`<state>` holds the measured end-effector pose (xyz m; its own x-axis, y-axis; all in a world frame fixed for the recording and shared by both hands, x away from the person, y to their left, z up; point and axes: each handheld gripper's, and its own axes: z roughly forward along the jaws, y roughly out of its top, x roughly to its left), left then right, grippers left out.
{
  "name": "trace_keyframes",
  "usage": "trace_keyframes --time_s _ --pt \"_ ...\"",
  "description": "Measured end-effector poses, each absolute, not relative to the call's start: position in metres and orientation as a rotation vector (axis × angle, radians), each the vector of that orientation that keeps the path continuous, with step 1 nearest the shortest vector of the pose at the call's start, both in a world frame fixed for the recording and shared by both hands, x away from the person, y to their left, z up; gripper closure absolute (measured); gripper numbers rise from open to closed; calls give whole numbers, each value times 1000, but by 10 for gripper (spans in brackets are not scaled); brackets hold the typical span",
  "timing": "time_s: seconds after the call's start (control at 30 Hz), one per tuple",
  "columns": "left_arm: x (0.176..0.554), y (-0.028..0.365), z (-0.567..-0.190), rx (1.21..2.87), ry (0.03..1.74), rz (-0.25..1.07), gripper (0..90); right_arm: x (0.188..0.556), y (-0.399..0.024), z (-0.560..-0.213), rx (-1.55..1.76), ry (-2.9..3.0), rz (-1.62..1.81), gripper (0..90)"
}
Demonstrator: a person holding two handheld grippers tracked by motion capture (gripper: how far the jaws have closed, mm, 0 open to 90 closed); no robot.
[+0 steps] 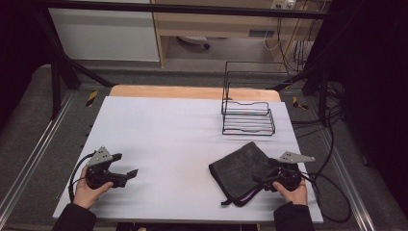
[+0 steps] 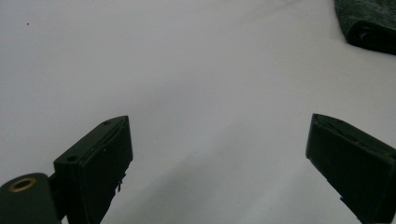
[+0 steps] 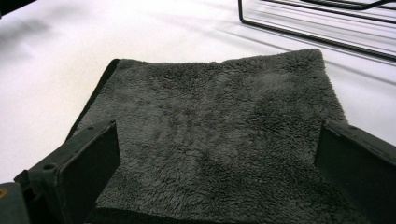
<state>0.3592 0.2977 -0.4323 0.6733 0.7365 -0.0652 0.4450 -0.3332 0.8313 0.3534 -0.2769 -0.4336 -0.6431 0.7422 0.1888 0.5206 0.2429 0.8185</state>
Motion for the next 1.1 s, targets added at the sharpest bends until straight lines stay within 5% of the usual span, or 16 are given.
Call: trace_keyframes --time_s 1.1 --pt "358 301 -433 1984 941 437 76 357 -227 -420 1167 2293 1274 43"
